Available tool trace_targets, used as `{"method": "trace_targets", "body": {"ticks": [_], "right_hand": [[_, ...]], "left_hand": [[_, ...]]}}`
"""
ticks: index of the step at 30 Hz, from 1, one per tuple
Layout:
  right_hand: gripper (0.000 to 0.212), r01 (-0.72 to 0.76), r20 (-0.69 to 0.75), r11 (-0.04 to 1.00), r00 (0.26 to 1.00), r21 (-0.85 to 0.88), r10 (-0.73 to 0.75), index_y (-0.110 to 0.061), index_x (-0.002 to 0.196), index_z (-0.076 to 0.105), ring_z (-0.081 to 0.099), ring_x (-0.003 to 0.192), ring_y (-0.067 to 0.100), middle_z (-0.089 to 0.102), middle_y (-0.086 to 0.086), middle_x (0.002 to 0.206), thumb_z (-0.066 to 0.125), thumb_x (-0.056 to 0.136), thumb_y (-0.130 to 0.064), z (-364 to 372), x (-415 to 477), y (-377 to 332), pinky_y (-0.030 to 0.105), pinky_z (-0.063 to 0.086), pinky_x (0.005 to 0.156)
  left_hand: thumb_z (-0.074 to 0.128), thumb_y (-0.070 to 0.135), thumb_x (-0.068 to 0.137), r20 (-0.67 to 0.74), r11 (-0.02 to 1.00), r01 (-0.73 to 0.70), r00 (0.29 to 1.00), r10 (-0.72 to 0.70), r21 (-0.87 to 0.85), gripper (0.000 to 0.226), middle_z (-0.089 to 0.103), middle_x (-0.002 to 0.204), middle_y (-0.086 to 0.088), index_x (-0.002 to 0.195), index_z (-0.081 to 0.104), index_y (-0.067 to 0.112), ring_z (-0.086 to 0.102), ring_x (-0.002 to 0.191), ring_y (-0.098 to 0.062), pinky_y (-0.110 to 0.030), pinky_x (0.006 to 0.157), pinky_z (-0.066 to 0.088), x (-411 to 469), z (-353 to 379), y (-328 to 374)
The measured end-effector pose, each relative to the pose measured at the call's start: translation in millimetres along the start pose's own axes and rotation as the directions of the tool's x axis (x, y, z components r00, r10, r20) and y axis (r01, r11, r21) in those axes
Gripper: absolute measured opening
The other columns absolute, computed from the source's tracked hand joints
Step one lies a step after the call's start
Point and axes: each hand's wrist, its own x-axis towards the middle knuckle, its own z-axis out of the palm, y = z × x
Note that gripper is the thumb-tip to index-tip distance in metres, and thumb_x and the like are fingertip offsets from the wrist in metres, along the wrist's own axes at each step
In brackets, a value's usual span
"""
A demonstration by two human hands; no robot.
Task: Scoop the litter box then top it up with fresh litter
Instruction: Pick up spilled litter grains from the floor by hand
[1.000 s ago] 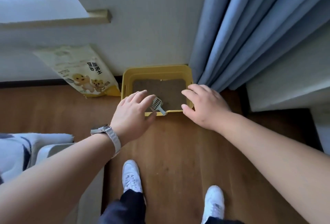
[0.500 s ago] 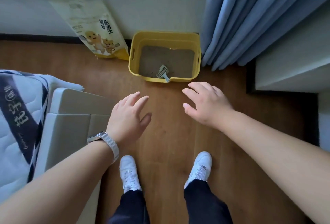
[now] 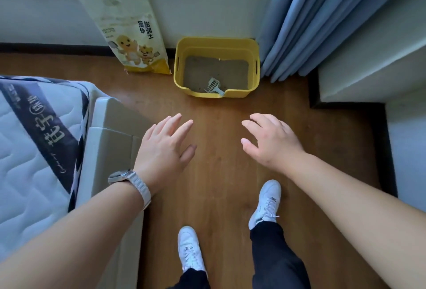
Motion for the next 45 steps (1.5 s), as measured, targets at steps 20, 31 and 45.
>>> {"method": "trace_targets", "body": {"ticks": [20,31,45], "right_hand": [[0.051,0.054,0.068,0.998,0.996,-0.028,-0.052,-0.023,0.14,0.046,0.035,0.133,0.021,0.04,-0.001,0.146,0.046,0.094,-0.046,168,45,13,0.037,0.031,0.106],[0.051,0.173,0.136,0.976,0.979,-0.133,-0.155,-0.022,0.138,0.047,0.04,0.131,0.023,0.044,0.0,0.144,0.044,0.094,-0.048,340,144,75,0.04,0.036,0.104],[0.064,0.071,0.115,0.996,0.991,-0.057,-0.064,-0.016,0.15,0.027,0.023,0.144,0.023,0.026,0.004,0.157,0.039,0.097,-0.05,454,221,128,0.042,0.022,0.116]], "left_hand": [[0.049,0.051,0.093,0.058,0.991,0.124,0.991,-0.121,-0.046,0.056,0.036,0.155,-0.007,0.144,0.046,0.028,0.031,0.143,-0.027,-0.047,0.116,0.024,21,186,-43],[0.046,0.052,0.094,0.058,0.986,0.169,0.984,-0.169,-0.005,0.058,0.032,0.156,-0.007,0.146,0.04,0.028,0.027,0.144,-0.026,-0.045,0.115,0.023,76,381,-74],[0.044,0.052,0.096,0.094,0.994,0.107,0.99,-0.109,0.025,0.065,0.027,0.159,-0.007,0.152,0.027,0.021,0.027,0.143,-0.027,-0.041,0.113,0.028,157,503,-82]]}}
